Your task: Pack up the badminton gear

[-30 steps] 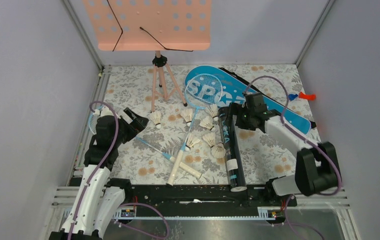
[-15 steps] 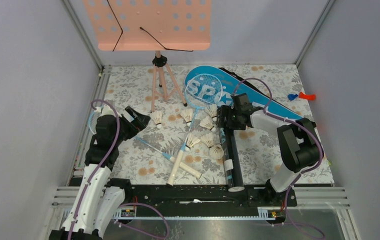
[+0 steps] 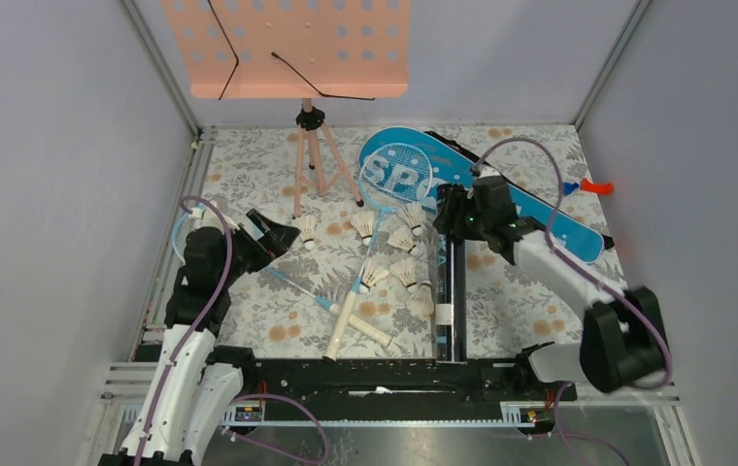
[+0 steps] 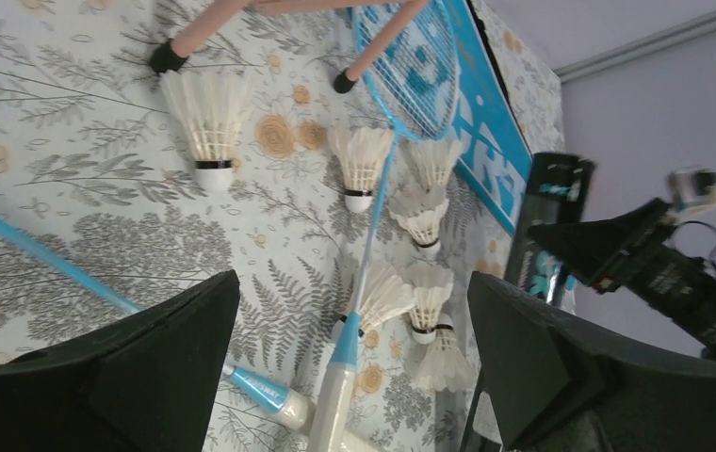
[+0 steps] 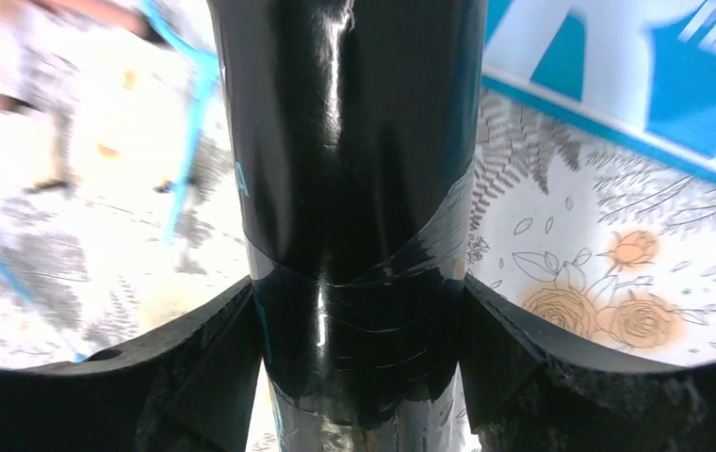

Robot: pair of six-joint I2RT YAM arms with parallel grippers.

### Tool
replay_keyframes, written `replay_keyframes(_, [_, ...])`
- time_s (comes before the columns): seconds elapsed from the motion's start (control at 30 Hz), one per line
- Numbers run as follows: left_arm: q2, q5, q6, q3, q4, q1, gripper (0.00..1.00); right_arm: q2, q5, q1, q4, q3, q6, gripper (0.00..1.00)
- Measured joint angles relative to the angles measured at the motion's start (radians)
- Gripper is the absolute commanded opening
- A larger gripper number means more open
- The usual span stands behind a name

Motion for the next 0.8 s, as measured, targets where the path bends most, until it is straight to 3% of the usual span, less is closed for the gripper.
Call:
replay_keyframes(0.2, [-0.003, 0.164, -0.037, -0.050, 0.137, -0.073, 0.99, -0.414, 0.066, 0.000, -0.008, -0.033, 0.013, 0.36])
replay_keyframes(0.4, [0.109, 0.217, 0.016, 0.008, 0.305, -0.450, 0.99, -0.702, 0.011, 0.000, -0.016, -0.034, 0.034, 0.36])
replay_keyframes(0.57, [0.384, 0.220, 0.134, 0.272, 0.360, -0.741, 0.99, -0.790, -0.066, 0.000, 0.007, -0.037, 0.121, 0.36])
replay_keyframes(0.8, [0.733, 0.128, 0.251, 0.610, 0.339, -0.869, 0.99, -0.755, -0.089, 0.014, 0.100, -0.066, 0.221, 0.36])
